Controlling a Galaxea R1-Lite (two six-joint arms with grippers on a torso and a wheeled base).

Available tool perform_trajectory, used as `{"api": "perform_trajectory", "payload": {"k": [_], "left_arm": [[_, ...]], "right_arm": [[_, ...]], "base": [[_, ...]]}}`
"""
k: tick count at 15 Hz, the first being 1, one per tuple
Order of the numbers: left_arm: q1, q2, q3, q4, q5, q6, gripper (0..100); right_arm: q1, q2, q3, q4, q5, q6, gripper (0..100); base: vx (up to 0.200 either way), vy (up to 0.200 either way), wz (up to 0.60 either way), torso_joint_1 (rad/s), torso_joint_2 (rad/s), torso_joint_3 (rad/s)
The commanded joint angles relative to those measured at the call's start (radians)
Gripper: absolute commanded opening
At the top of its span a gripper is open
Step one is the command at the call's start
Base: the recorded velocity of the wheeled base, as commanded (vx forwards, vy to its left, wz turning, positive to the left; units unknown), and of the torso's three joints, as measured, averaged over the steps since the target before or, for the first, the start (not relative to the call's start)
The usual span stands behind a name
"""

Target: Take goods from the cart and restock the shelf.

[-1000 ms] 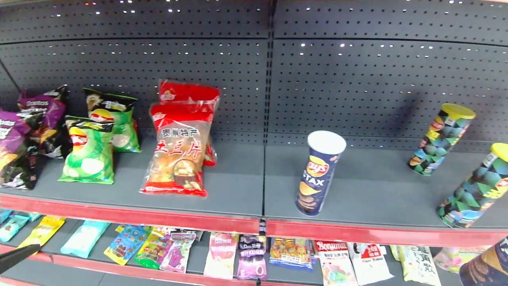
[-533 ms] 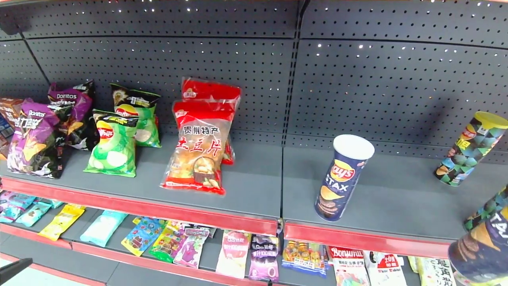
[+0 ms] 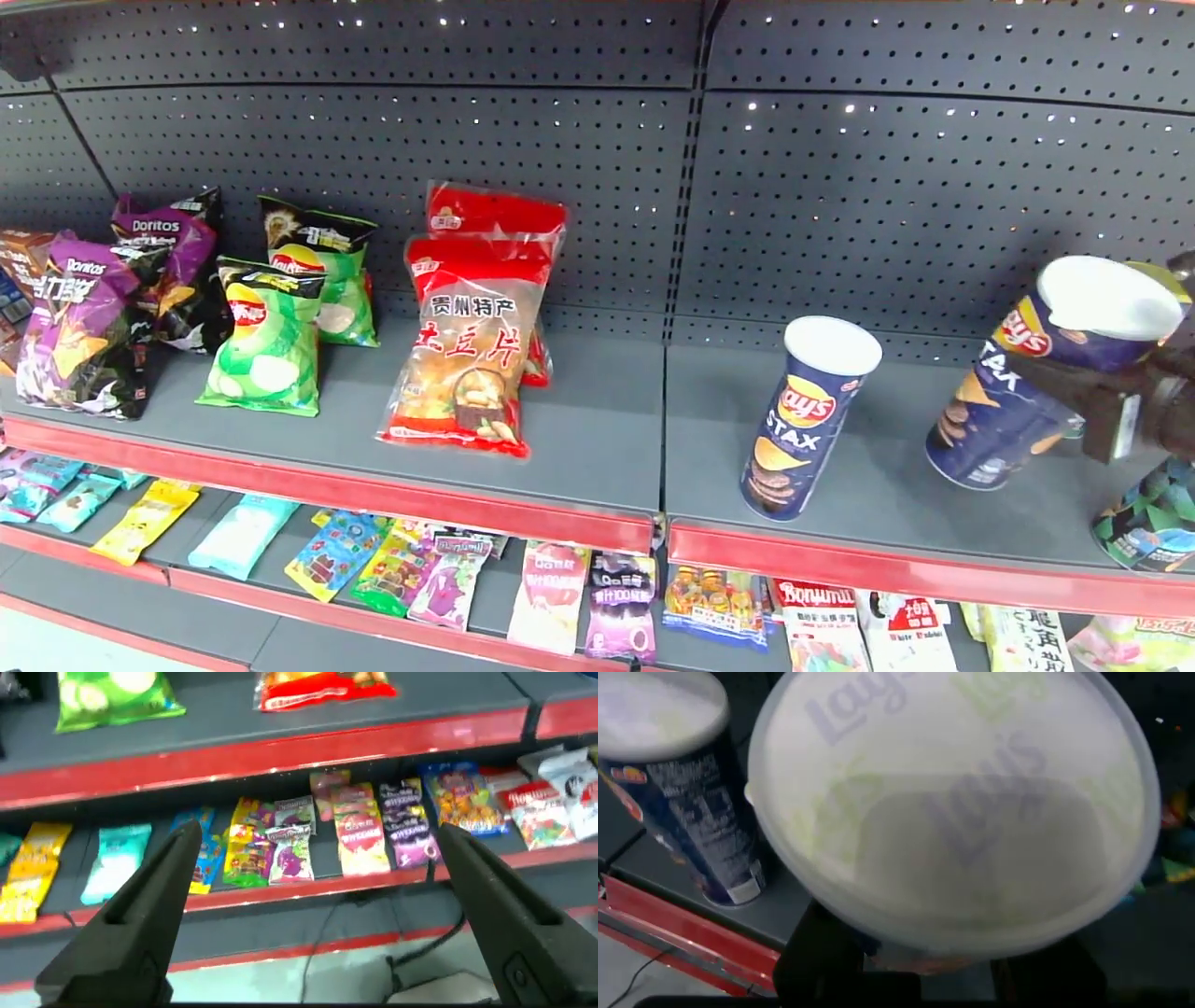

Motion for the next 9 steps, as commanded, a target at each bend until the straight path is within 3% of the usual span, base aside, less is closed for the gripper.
{"api": "perform_trajectory", "payload": {"k": [1,4,5,8,9], "left_arm": [[0.031,-0.026,-0.019,0.042,0.002,-0.005,100],[0.257,0.001,-0.045,0.099,-0.001,-0.007,100],[0.28,0.0,-0.042,0.1,-0.001,-0.007,100],[0.47,-0.051,0.004,0.102,-0.003,-0.02,100],[0.496,-0.094,0.035,0.094,-0.023,-0.022,100]], "right_arm": [[0.007,0.178,-0.083,-0.013,0.049,0.0,0],[0.007,0.246,-0.172,-0.013,0.06,0.003,0],[0.007,0.247,-0.178,-0.013,0.061,0.003,0],[-0.001,0.24,-0.166,-0.013,0.061,0.035,0],[-0.001,0.24,-0.161,-0.013,0.061,0.037,0]], "base": [[0.0,0.0,0.0,0.0,0.0,0.0],[0.0,0.0,0.0,0.0,0.0,0.0],[0.0,0.0,0.0,0.0,0.0,0.0],[0.0,0.0,0.0,0.0,0.0,0.0],[0.0,0.0,0.0,0.0,0.0,0.0]]}}
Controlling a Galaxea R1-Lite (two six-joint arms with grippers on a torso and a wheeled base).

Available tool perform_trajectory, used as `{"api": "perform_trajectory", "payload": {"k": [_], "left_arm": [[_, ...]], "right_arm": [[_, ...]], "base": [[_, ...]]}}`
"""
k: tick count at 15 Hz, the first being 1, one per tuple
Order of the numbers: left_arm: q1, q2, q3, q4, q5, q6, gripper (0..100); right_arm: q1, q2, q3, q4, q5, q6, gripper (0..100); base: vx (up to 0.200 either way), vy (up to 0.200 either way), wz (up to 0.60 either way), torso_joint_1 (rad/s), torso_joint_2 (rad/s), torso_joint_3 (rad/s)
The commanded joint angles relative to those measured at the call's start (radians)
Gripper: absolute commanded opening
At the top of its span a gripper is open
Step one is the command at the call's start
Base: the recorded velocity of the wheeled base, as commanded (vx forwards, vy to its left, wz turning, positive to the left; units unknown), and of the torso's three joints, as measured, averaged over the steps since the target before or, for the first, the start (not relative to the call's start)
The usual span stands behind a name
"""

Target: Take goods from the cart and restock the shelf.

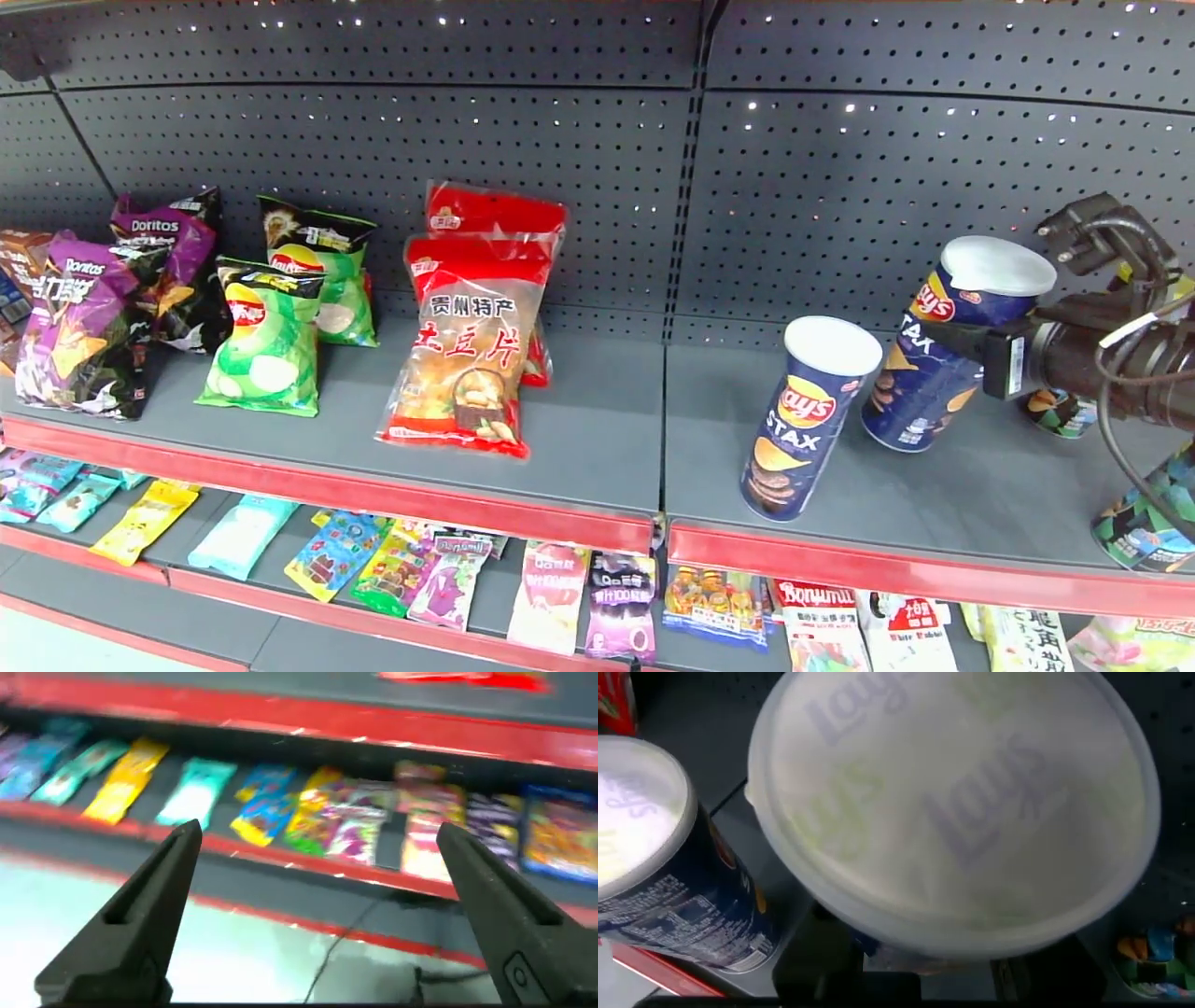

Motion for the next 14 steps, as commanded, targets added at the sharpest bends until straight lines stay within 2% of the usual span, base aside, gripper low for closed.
{"api": "perform_trajectory", "payload": {"k": [1,2,3,5,6,7,9,10,11,12,14], "left_arm": [[0.042,-0.12,0.042,-0.009,-0.106,-0.004,100],[0.034,-0.129,0.055,-0.033,-0.186,0.005,100],[0.034,-0.126,0.062,-0.062,-0.209,0.008,100],[-0.051,-0.125,0.085,-0.094,-0.241,0.008,100],[-0.151,-0.129,0.085,-0.094,-0.246,0.008,100],[-0.211,-0.126,0.084,-0.093,-0.232,0.006,100],[-0.222,-0.129,0.092,-0.101,-0.127,0.013,100],[-0.222,-0.129,0.118,-0.16,-0.045,0.013,100],[-0.222,-0.128,0.17,-0.279,-0.002,0.006,100],[-0.222,-0.128,0.17,-0.286,0.004,0.006,100],[-0.222,-0.128,0.17,-0.272,0.012,-0.02,100]], "right_arm": [[-0.001,0.001,0.01,0.0,0.0,0.004,0],[-0.001,-0.001,0.013,0.0,0.0,0.004,0],[-0.001,0.001,0.016,0.0,0.0,0.004,0],[0.0,0.001,0.018,0.0,0.0,0.004,0],[0.0,0.001,0.016,0.0,0.0,0.004,0],[-0.001,0.003,0.016,0.0,0.0,0.004,0],[-0.001,0.003,0.014,0.0,0.0,0.004,0],[-0.004,0.001,0.016,0.0,0.0,0.004,0],[-0.004,0.001,0.018,0.0,0.0,0.004,0],[-0.004,0.001,0.016,0.0,0.0,0.004,0],[-0.004,0.004,0.016,0.0,0.002,0.004,0]], "base": [[0.0,0.0,0.0,0.0,0.0,0.0],[0.0,0.0,0.0,0.0,0.0,0.0],[0.0,0.0,0.0,0.0,0.0,0.0],[0.0,0.0,0.0,0.0,0.0,0.0],[0.0,0.0,0.0,0.0,0.0,0.0],[0.0,0.0,0.0,0.0,0.0,0.0],[0.0,0.0,0.0,0.0,0.0,0.0],[0.0,0.0,0.0,0.0,0.0,0.0],[0.0,0.0,0.0,0.0,0.0,0.0],[0.0,0.0,0.0,0.0,0.0,0.0],[0.0,0.0,0.0,0.0,0.0,0.0]]}}
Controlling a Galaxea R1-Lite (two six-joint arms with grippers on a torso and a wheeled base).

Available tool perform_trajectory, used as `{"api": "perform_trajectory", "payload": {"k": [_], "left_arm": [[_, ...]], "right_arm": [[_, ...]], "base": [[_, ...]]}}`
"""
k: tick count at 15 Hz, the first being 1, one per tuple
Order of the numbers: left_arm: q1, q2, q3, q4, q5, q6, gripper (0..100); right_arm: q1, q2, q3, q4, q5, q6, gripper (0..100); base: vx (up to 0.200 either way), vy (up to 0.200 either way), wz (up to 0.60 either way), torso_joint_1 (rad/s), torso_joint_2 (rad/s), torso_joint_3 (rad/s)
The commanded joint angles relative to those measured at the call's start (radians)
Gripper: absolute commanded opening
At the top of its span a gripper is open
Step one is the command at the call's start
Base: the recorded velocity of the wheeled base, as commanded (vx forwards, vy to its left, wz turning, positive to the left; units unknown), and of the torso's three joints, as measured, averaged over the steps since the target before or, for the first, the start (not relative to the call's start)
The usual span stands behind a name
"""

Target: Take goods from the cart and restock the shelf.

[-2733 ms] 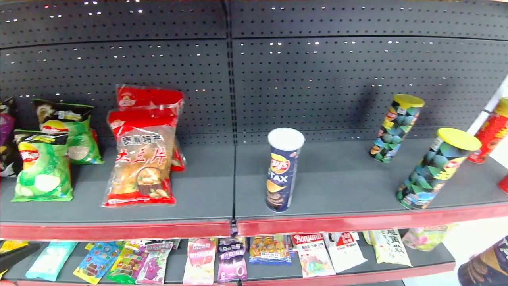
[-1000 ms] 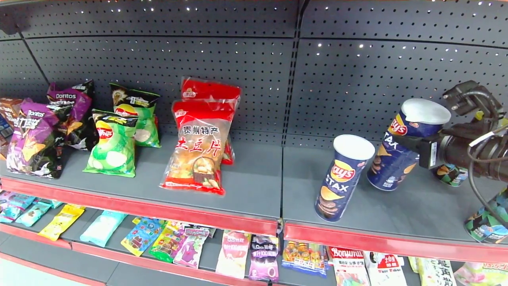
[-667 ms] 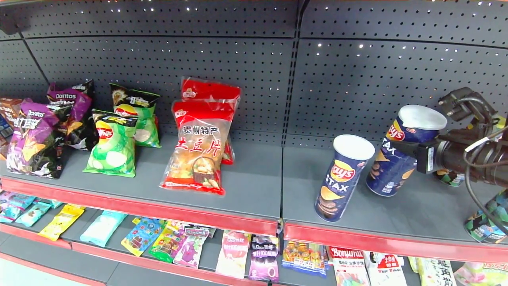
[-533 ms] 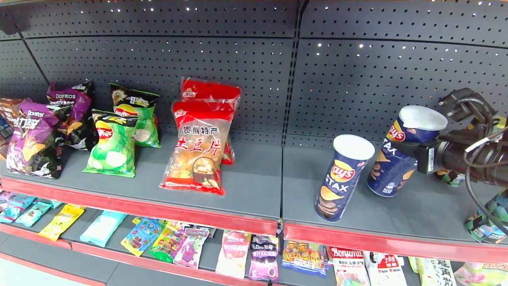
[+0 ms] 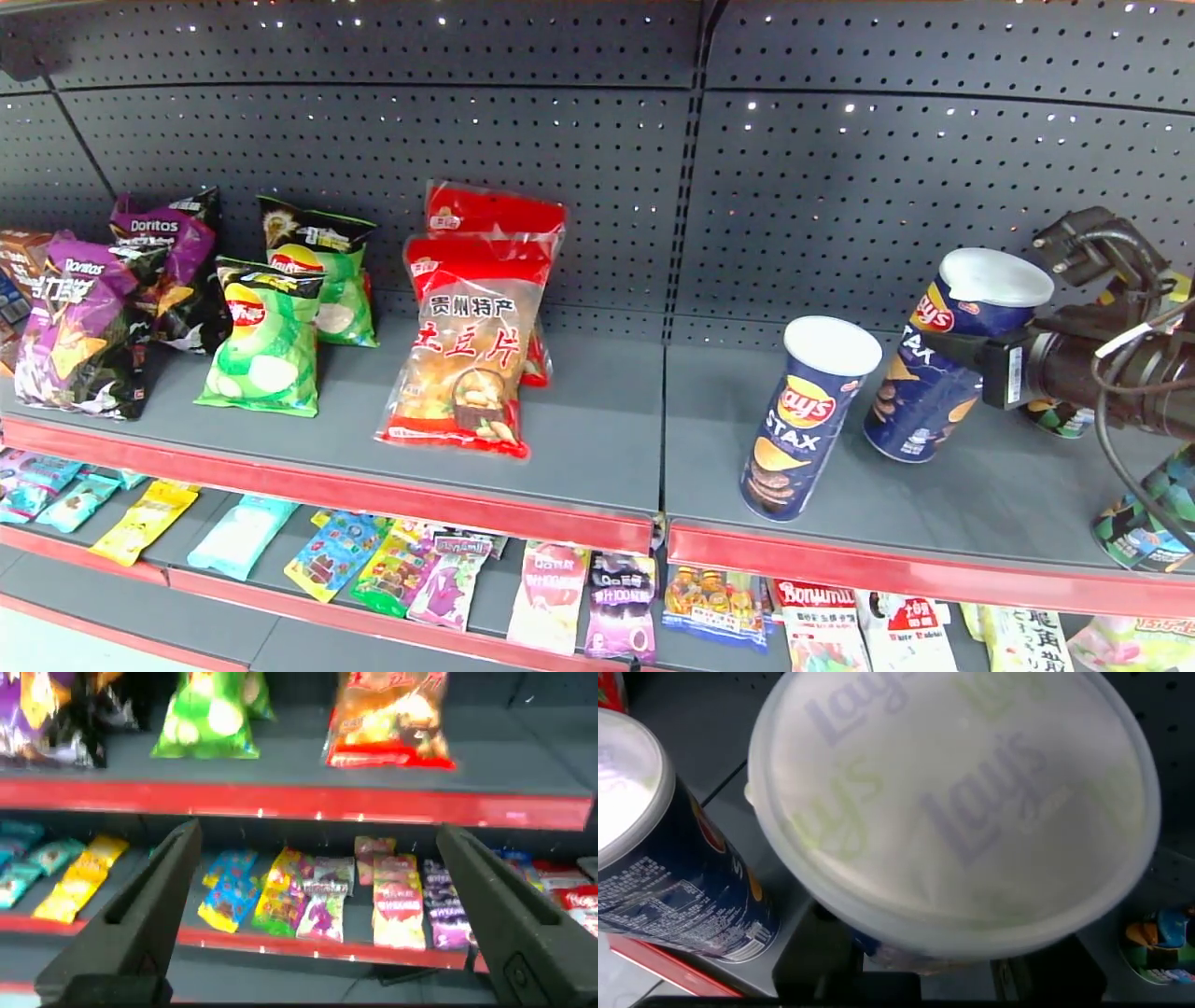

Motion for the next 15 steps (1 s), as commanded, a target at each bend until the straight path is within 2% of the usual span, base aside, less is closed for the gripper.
{"api": "perform_trajectory", "payload": {"k": [1,2,3,4,5,6,7,8,9,15], "left_arm": [[-0.001,0.002,0.009,-0.001,0.0,-0.002,100],[-0.001,0.001,0.009,-0.002,-0.013,0.015,100],[0.001,0.007,0.007,0.005,-0.013,0.049,100],[0.027,0.036,0.004,0.018,-0.01,0.038,100],[0.09,0.076,-0.001,0.024,-0.007,0.032,100],[0.153,0.068,-0.001,0.025,-0.027,0.032,100],[0.165,0.039,0.004,0.027,-0.07,0.037,100],[0.156,-0.015,0.009,0.039,-0.114,0.034,100],[0.154,-0.013,0.009,0.042,-0.102,0.023,100],[0.154,-0.013,0.009,0.044,-0.091,0.02,100]], "right_arm": [[0.002,0.0,-0.001,0.0,0.001,-0.001,0],[0.002,-0.002,0.001,0.0,0.001,-0.001,0],[0.002,-0.002,0.001,0.0,-0.001,0.001,0],[0.0,-0.005,0.005,0.0,-0.001,0.001,0],[-0.001,-0.005,0.005,0.0,-0.001,0.001,0],[-0.001,-0.007,0.008,0.0,-0.001,0.001,0],[-0.001,-0.007,0.008,0.0,-0.001,0.001,0],[0.0,-0.005,0.008,0.0,-0.001,0.001,0],[0.0,-0.005,0.008,0.0,-0.001,0.001,0],[0.0,0.006,0.001,-0.002,0.001,0.001,0]], "base": [[0.0,0.0,0.0,0.0,0.0,0.0],[0.0,0.0,0.0,0.0,0.0,0.0],[0.0,0.0,0.0,0.0,0.0,0.0],[0.0,0.0,0.0,0.0,0.0,0.0],[0.0,0.0,0.0,0.0,0.0,0.0],[0.0,0.0,0.0,0.0,0.0,0.0],[0.0,0.0,0.0,0.0,0.0,0.0],[0.0,0.0,0.0,0.0,0.0,0.0],[0.0,0.0,0.0,0.0,0.0,0.0],[0.0,0.0,0.0,0.0,0.0,0.0]]}}
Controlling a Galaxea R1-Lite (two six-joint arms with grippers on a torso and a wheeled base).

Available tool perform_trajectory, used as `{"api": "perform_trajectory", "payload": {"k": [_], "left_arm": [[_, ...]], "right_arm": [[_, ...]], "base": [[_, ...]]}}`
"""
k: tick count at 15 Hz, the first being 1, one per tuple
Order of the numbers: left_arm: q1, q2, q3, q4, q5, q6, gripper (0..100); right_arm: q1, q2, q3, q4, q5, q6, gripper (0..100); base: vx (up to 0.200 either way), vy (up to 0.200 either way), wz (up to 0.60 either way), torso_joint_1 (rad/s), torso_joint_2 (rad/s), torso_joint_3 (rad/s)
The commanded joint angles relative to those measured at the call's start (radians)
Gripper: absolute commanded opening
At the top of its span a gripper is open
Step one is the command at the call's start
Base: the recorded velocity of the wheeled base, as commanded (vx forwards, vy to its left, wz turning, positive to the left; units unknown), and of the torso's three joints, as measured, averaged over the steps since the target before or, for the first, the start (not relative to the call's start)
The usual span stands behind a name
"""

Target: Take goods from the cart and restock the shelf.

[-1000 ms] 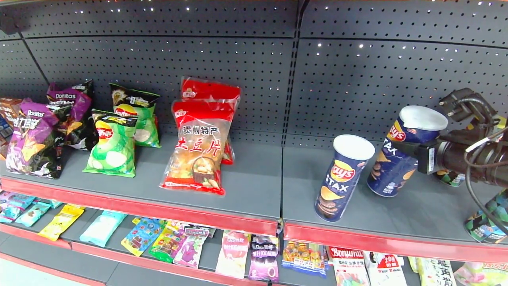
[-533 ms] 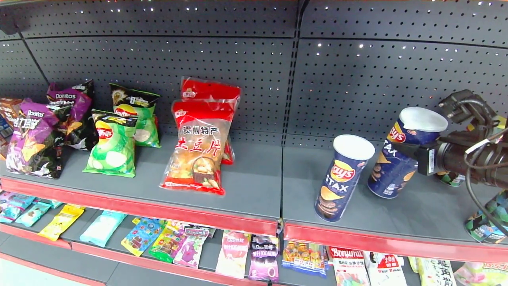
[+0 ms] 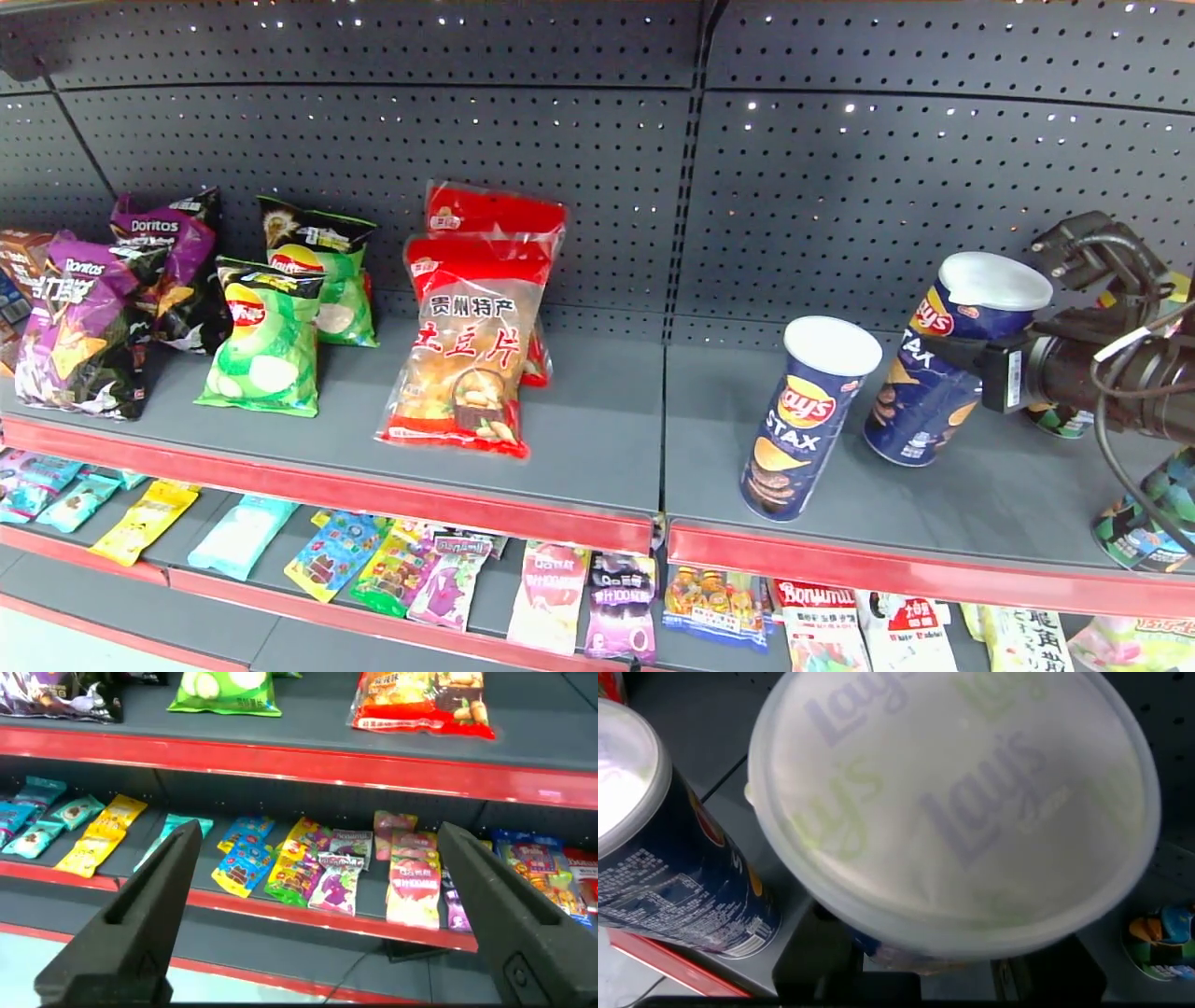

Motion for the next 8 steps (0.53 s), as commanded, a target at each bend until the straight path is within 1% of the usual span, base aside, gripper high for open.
{"api": "perform_trajectory", "payload": {"k": [1,5,6,8], "left_arm": [[0.001,-0.002,0.0,-0.001,0.0,0.001,100],[0.001,-0.002,0.0,-0.001,0.0,0.001,100],[0.001,-0.002,0.0,-0.001,0.0,0.001,100],[0.001,-0.002,0.0,-0.001,0.0,0.001,100]], "right_arm": [[0.001,0.012,-0.013,-0.001,0.001,-0.002,0],[0.008,0.069,-0.069,-0.004,0.001,-0.002,0],[0.008,0.089,-0.076,-0.019,0.002,-0.002,0],[0.007,0.159,-0.095,-0.095,0.001,-0.002,0]], "base": [[0.0,0.0,0.0,0.0,0.0,0.0],[0.0,0.0,0.0,0.0,0.0,0.0],[0.0,0.0,0.0,0.0,0.0,0.0],[0.0,0.0,0.0,0.0,0.0,0.0]]}}
